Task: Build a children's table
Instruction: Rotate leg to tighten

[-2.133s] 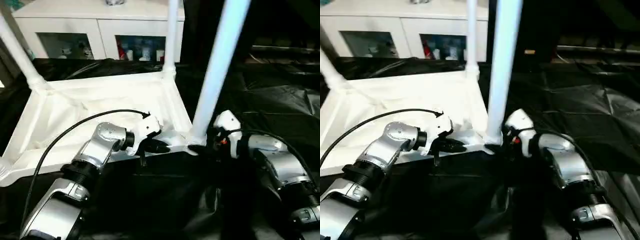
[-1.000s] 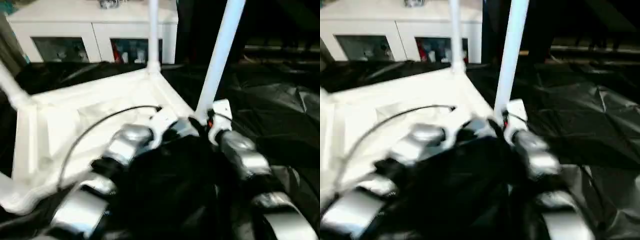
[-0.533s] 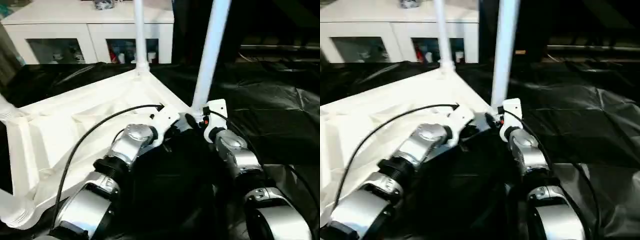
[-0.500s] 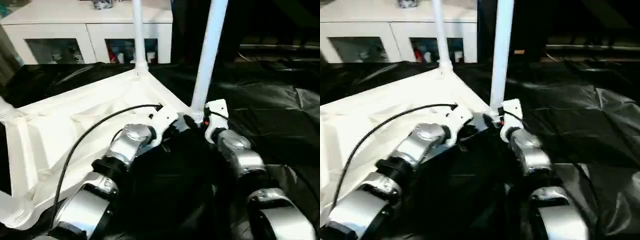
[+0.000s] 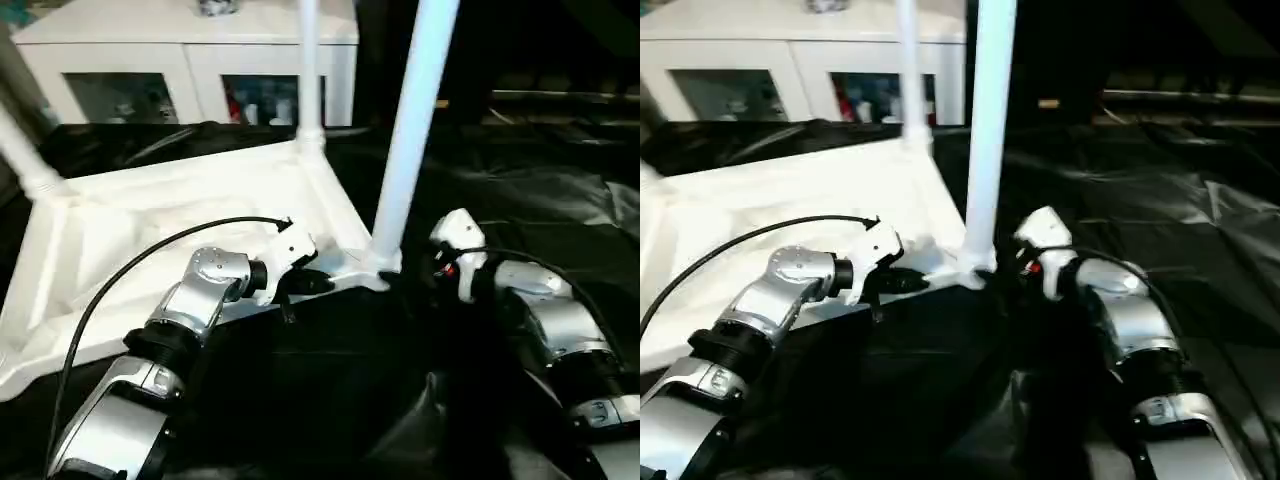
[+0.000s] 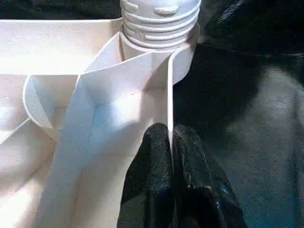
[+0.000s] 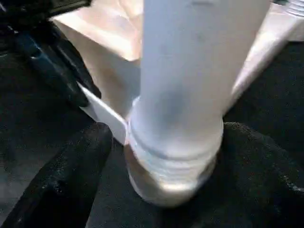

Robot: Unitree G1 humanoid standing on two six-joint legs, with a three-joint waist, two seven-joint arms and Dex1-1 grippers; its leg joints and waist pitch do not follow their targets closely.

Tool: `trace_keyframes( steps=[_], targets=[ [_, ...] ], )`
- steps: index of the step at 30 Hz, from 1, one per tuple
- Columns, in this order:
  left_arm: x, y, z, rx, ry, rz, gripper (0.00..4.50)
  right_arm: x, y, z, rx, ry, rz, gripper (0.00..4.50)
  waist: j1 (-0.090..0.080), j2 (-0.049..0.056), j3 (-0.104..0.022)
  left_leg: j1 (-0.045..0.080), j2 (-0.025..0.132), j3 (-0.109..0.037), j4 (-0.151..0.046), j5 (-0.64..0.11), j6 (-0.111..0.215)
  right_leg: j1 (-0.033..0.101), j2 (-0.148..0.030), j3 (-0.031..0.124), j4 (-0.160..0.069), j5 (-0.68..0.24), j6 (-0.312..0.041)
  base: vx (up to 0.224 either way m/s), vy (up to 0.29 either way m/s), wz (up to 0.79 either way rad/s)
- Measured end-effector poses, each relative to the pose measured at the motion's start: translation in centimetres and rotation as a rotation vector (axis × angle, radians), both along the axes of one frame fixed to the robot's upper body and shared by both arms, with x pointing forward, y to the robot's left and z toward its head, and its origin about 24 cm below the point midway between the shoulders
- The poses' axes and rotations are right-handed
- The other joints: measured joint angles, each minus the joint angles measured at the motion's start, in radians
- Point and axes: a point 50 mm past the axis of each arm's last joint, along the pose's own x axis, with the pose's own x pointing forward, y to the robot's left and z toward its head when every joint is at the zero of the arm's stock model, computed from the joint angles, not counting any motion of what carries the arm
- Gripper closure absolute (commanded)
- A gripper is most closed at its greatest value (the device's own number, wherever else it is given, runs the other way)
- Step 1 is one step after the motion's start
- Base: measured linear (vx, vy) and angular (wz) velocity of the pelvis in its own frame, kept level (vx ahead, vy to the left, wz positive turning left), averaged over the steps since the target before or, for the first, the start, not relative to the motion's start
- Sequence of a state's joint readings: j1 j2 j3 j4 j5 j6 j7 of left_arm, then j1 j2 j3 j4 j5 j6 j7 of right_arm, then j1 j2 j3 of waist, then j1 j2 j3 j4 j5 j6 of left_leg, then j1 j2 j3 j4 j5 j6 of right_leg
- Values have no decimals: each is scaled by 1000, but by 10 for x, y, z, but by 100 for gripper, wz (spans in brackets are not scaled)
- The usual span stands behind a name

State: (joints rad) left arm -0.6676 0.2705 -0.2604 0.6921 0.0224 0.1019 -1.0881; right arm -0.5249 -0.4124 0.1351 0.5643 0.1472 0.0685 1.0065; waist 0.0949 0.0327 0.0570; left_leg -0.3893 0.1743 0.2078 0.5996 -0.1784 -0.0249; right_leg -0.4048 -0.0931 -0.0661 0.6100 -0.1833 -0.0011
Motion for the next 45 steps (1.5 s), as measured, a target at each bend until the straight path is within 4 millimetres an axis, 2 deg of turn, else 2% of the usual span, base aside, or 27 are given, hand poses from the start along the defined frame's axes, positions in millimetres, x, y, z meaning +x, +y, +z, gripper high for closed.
trace_keyframes(
  steps=[5,16,27,31,35,38,41,44,45],
  targets=[
    [-3,4,0,-1,19,-27,450,-1,4,-1,-12,15,46,55,3,-1,0,0,0,0,0,0,0,0,0,0,0,0,0,0,0,0],
    [-6,4,0,-3,24,-46,450,1,6,-1,-12,22,61,159,8,-1,1,0,0,0,0,1,2,0,0,0,0,0,0,0,0,0],
    [-6,6,-1,5,29,-40,450,0,9,-6,26,41,32,174,5,-3,1,0,0,0,1,1,2,0,0,0,0,0,0,0,0,0],
    [-1,-1,-3,35,-22,46,450,8,17,-17,92,33,-162,174,-8,-10,0,2,0,0,2,0,0,2,0,0,1,0,-1,0,0,0],
    [10,-34,-4,41,-67,214,450,25,28,-24,156,18,-529,175,-27,-11,0,4,-2,1,2,0,0,4,-1,3,-1,2,-3,0,0,0],
    [13,-50,-5,45,-81,289,450,31,34,-24,153,7,-674,175,-33,-11,-1,5,-2,0,2,0,0,5,-1,3,-2,1,-2,0,0,0],
    [13,-63,-6,48,-89,326,450,33,45,-25,148,1,-748,175,-33,-9,-2,5,-2,0,1,0,0,5,-1,2,-1,1,-2,0,0,0],
    [12,-68,-6,51,-96,329,450,34,45,-25,132,-18,-764,175,-33,-8,-3,5,-2,0,1,0,0,6,-1,2,-2,1,-2,0,0,0],
    [12,-68,-6,51,-96,329,450,34,45,-25,134,-21,-763,119,-33,-8,-3,5,-2,0,1,0,0,6,-1,2,-2,1,-2,0,0,0]
  ],
)
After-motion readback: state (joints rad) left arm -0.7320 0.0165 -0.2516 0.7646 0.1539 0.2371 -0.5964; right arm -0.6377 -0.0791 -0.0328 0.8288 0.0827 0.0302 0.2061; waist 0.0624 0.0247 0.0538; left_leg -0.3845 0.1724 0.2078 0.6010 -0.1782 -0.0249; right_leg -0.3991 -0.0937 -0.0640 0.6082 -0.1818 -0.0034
